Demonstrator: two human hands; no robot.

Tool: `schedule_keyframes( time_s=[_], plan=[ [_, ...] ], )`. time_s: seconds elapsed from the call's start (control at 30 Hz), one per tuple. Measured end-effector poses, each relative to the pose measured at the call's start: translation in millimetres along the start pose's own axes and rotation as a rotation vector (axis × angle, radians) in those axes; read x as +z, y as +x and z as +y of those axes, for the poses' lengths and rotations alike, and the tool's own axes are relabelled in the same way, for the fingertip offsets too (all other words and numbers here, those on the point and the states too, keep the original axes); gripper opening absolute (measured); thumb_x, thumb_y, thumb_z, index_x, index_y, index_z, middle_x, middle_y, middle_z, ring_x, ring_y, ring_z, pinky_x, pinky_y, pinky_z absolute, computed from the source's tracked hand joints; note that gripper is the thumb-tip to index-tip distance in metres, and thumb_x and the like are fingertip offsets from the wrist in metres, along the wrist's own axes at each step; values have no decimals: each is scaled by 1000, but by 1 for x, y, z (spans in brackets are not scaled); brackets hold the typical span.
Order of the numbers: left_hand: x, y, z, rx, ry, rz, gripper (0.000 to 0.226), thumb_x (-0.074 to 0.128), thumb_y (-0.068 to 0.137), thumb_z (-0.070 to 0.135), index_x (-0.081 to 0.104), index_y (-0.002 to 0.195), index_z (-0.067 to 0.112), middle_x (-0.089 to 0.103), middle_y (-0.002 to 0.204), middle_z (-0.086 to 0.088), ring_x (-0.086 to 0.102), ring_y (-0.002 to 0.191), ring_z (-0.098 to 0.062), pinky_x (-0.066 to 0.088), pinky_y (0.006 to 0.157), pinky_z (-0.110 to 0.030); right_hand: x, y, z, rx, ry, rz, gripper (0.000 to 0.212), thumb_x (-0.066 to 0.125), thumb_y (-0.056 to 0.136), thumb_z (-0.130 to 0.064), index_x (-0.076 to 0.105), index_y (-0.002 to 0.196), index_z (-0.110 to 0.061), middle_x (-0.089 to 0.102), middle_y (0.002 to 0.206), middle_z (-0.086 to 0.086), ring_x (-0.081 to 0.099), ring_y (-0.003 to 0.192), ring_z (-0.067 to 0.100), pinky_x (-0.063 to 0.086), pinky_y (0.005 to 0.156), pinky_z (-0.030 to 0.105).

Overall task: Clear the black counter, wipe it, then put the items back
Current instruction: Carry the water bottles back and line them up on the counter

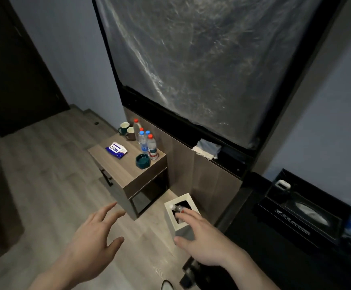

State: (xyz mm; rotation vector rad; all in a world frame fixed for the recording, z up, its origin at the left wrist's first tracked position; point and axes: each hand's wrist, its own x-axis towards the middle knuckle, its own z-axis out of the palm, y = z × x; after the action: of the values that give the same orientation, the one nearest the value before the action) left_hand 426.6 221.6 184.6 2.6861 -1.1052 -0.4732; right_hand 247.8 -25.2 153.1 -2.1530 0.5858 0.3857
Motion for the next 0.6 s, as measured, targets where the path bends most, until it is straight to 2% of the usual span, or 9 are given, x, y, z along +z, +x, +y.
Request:
schedule_keyframes(
  time_s=[0.17, 0.3, 0.47, 0.6],
  plan=[
    [-27, 52, -46, -48, 9, 14, 61, 58, 95, 55, 33, 151, 46, 15, 166, 19, 29, 149, -10, 32, 119, -30, -16, 82, -34, -7, -85, -26, 74, 55, 93, -65, 24, 158, -48, 9, 170, -23, 23, 155, 13, 27, 125, 45],
    [-39, 79, -88, -104, -34, 24, 62, 58, 94, 56, 34, 150, 45, 14, 167, 19, 28, 149, -10, 34, 118, -31, -28, 135, -81, -72, -96, -65, 68, 56, 93, -66, 27, 154, -56, 9, 167, -29, 31, 151, 10, 32, 122, 48],
    [-54, 122, -140, -123, -55, 30, 61, 60, 95, 53, 37, 150, 43, 16, 167, 17, 30, 149, -12, 32, 118, -29, -32, 191, -127, -71, -129, -76, 67, 58, 98, -57, 27, 157, -52, 8, 169, -26, 22, 156, 12, 29, 124, 42],
    [-67, 164, -190, -97, -77, 17, 61, 60, 94, 53, 38, 149, 43, 17, 166, 17, 30, 149, -11, 31, 119, -29, -27, 235, -150, -42, -125, -71, 68, 58, 98, -58, 28, 158, -49, 9, 169, -25, 22, 155, 11, 27, 124, 39]
  ],
)
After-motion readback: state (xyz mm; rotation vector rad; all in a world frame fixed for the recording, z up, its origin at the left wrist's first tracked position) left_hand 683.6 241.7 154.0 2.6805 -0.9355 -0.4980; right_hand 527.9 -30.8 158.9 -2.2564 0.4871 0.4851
